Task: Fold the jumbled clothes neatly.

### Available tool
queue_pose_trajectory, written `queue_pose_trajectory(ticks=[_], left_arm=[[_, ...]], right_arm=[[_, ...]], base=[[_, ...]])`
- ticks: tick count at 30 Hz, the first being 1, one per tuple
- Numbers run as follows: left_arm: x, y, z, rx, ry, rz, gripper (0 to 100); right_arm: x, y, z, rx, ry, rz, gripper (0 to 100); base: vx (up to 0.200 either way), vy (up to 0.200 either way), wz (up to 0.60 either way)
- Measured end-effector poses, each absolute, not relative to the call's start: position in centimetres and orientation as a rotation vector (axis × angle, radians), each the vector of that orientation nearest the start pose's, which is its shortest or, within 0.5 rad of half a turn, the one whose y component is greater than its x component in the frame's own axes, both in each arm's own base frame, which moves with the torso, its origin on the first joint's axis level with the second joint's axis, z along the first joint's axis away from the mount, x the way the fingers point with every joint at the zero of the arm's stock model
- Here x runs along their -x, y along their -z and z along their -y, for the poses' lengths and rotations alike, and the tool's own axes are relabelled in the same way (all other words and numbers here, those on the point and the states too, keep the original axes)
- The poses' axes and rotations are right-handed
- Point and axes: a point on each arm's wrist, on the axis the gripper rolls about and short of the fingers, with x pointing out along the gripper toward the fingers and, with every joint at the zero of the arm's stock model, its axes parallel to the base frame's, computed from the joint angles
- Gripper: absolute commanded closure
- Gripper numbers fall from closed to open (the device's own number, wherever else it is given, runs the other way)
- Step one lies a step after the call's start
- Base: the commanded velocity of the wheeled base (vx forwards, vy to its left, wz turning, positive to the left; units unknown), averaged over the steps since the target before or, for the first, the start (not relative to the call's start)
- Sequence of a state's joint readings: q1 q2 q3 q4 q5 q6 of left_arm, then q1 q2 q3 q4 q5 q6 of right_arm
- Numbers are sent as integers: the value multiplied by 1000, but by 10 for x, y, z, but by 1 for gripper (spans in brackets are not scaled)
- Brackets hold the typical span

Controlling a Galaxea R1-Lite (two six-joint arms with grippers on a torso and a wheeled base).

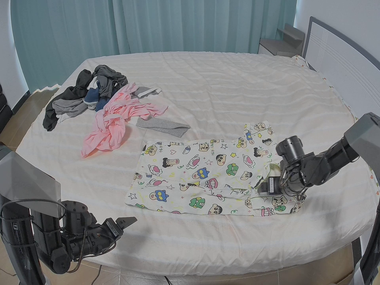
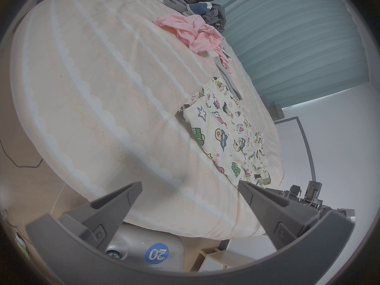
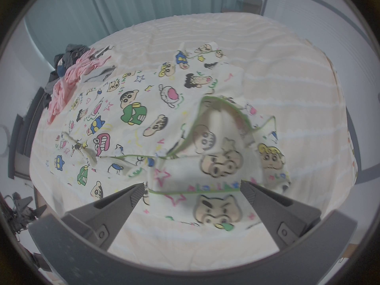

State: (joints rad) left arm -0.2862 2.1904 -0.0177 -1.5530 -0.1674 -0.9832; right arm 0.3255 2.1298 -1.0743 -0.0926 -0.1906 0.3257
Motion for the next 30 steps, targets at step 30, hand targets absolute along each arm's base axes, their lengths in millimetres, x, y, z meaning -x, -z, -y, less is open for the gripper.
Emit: queue_pose_trajectory(ticks=[30], left_arm=[[-210, 2, 66, 897, 97, -787, 0]], right_arm=[[-355, -44, -34, -267, -88, -926, 0]], base=[[0, 0, 0]])
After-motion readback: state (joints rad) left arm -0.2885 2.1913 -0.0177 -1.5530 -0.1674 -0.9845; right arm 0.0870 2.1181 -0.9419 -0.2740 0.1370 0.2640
